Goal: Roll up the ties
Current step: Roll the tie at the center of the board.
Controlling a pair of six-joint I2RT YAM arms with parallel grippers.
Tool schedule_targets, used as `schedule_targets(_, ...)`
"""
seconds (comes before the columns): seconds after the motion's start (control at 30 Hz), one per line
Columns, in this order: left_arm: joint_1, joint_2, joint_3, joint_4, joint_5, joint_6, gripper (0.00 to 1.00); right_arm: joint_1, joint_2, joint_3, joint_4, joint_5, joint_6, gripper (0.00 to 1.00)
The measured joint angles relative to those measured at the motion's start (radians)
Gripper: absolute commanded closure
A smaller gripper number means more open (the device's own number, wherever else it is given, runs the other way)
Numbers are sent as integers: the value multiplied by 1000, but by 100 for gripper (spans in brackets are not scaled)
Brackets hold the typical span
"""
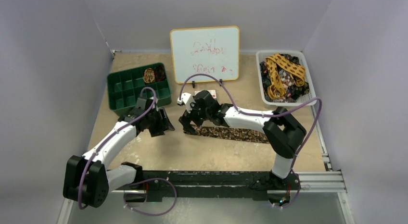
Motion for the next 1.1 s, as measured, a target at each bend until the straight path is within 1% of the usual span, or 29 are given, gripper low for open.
schedule_targets(0.13, 3, 0, -6, 11, 15, 0, 47, -4, 60, 33, -51, -25, -41, 1)
schedule_targets(0.37, 7, 0, -13, 40, 42, -1, 47, -5, 118, 34, -126, -75, -97, 2)
schedule_targets(0.47, 7, 0, -17, 42, 49, -1, 47, -5, 128, 35, -138, -75, -124, 9)
schedule_targets(0.57, 8, 0, -19, 45, 52, -2, 47, -6, 135, 35, -126, -60, -167, 20)
schedule_targets(0.8, 10, -21, -25, 42, 44, -3, 47, -44, 165, 54, -96, -74, -238, 35)
schedule_targets(0.9, 20, -48, -29, 40, 35, -3, 47, -46, 167, 54, -88, -73, -244, 34)
schedule_targets(1.1, 25, -51, -34, 38, 27, -3, 47, -35, 167, 38, -53, -72, -248, 35)
